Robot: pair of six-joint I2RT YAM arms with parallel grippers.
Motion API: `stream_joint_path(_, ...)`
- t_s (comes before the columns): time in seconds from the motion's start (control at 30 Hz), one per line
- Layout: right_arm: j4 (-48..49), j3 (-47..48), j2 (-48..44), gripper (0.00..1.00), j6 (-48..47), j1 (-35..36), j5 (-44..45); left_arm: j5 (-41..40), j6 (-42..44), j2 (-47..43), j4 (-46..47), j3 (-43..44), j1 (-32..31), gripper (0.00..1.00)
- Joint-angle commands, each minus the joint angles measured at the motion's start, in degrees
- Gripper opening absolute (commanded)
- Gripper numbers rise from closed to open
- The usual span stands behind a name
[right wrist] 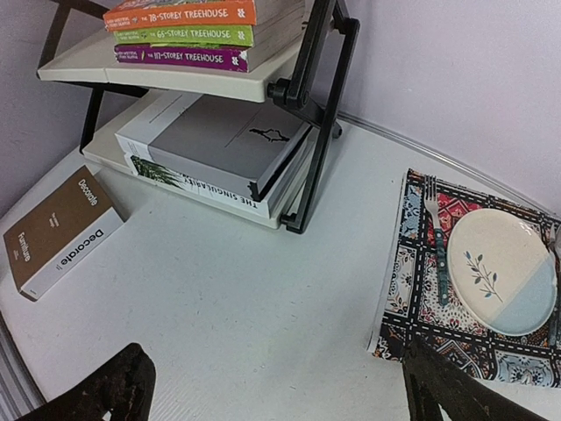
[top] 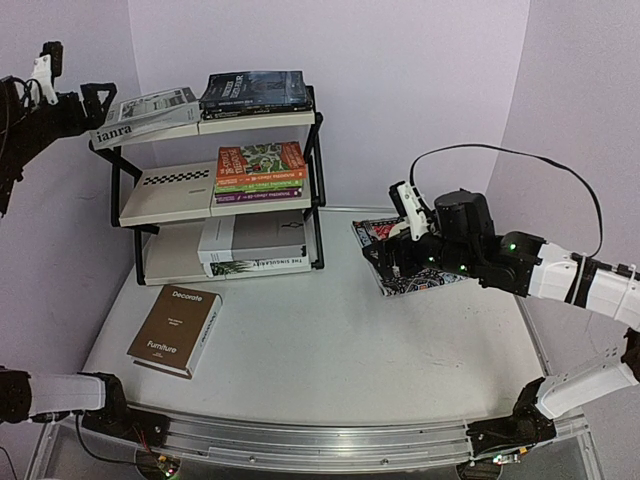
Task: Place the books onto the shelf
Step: Adjust the book on the shelf.
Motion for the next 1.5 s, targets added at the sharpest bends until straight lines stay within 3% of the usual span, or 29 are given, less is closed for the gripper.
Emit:
stream_joint_path(0.0, 2.1, 1.9, 1.1, 0.98, 1.0, -0.3, -0.4, -11.1, -4.8, -3.0, -5.4, -0.7, 0.2, 0.99)
stream_joint_path(0.1, 2.2, 2.4, 1.8, 0.98, 1.3, -0.4, -0.9, -14.1, -4.5, -4.1, -7.7, -2.5, 0.2, 0.96)
stream_joint_path(0.27, 2.2, 2.8, 2.9, 0.98, 1.8, -0.4, -1.6, -15.8, -3.5, -4.7, -8.6, -5.2, 0.2, 0.70)
stream_joint_path(0.6, 2.2, 2.8, 3.3, 0.98, 1.6, -0.6, -1.0, -16.2, -1.6, -4.1, -7.4, -12.1, 0.2, 0.57)
stream_joint_path(0.77, 2.2, 3.1, 3.8, 0.98, 1.7, -0.7, -1.0, -17.3, -1.7, -3.2, -5.2, -12.3, 0.2, 0.39)
stream_joint_path(1.1, 2.2, 3.1, 4.7, 0.98, 2.1, -1.0, -1.0, -16.5, -1.8, -0.4, -1.9, -10.1, 0.2, 0.32)
stream_joint_path(1.47, 2.2, 3.4, 5.5, 0.98, 2.4, -1.2, -1.0, -19.1, -2.1, 3.5, 0.7, -7.8, 0.2, 0.13)
